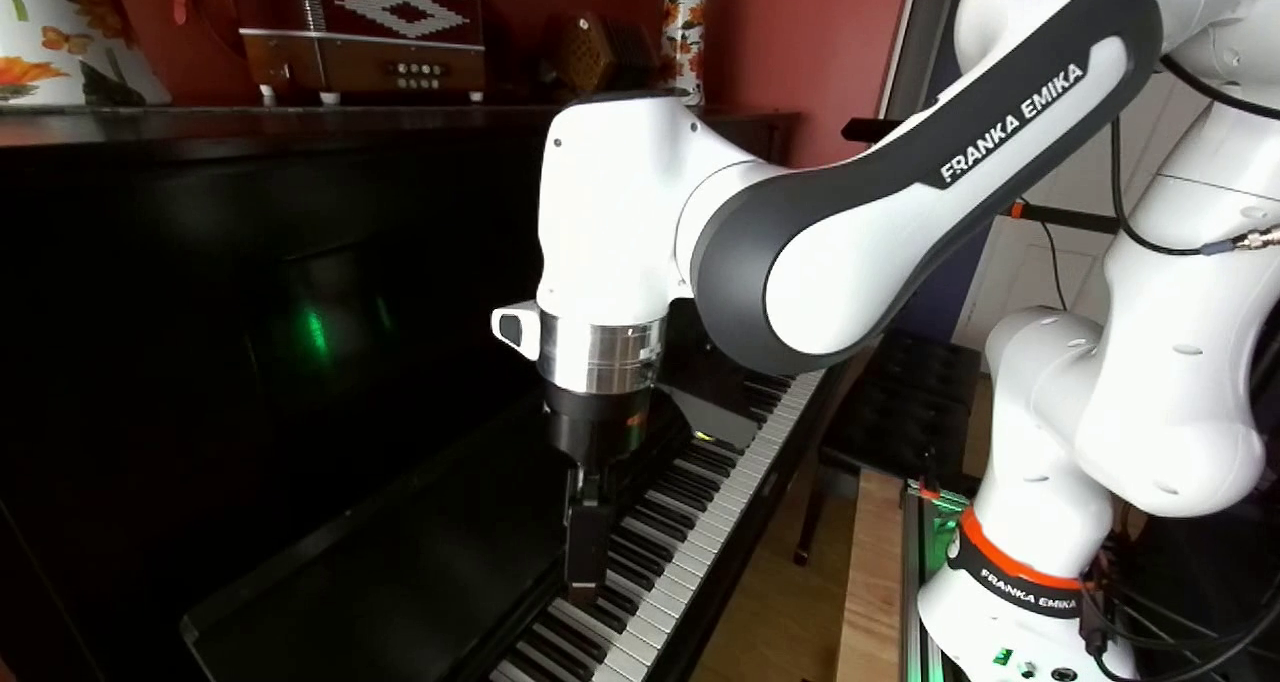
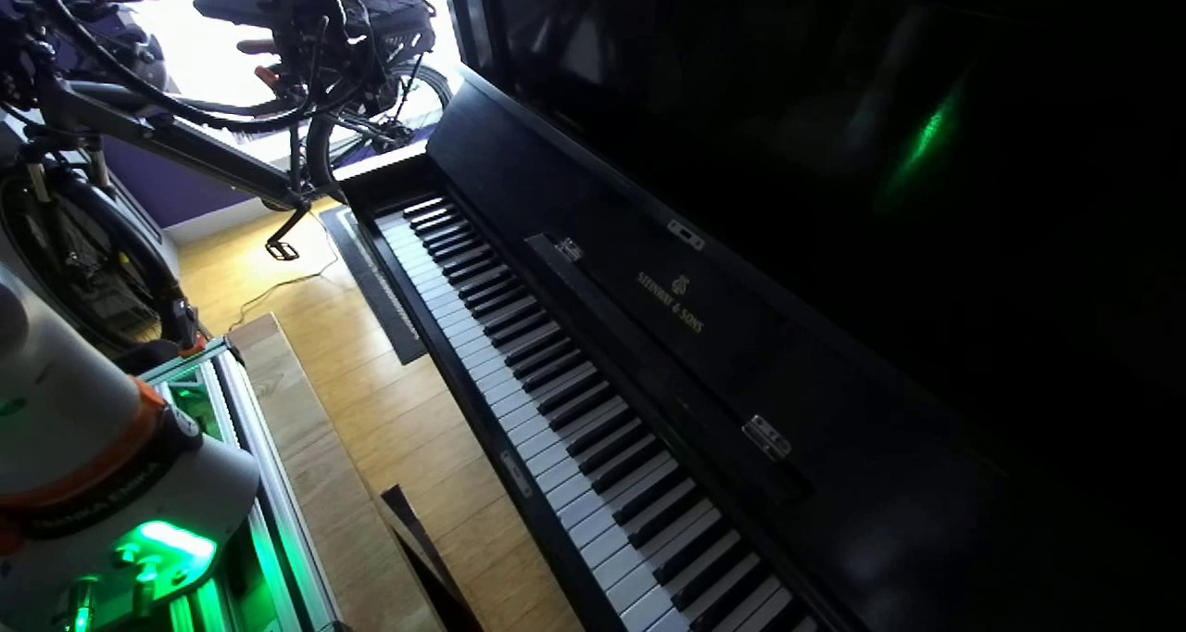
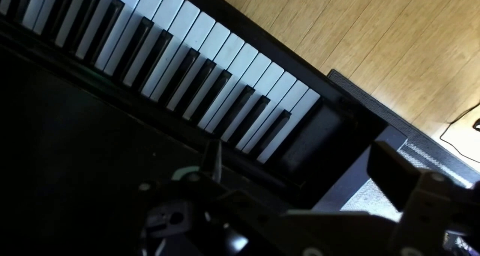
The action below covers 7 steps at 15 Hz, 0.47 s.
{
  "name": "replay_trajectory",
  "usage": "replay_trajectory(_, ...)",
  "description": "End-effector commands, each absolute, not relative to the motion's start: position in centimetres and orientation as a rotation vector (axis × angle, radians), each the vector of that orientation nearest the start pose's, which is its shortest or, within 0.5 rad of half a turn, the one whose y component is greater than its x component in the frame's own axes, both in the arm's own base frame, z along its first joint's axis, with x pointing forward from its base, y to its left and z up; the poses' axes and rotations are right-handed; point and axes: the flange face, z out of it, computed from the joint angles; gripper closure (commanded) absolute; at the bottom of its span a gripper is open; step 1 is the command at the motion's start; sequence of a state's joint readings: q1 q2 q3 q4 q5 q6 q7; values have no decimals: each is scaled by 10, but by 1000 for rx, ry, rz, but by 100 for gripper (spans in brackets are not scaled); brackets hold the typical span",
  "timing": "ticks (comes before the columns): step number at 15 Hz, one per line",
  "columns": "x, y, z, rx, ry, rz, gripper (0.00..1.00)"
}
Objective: Press a key on the piano
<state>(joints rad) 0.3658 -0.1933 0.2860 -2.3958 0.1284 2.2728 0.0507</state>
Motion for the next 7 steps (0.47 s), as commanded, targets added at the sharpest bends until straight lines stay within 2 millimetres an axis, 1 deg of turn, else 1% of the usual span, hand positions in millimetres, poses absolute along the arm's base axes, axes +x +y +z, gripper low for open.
replay_trajectory(1,359,276,409,-2979,-785,-94,0)
replay_trajectory(2,358,274,413,-2980,-778,-118,0)
replay_trajectory(3,369,286,409,-2975,-785,-109,0)
replay_trajectory(5,365,283,414,-2977,-783,-129,0)
replay_trajectory(7,364,281,415,-2979,-782,-133,0)
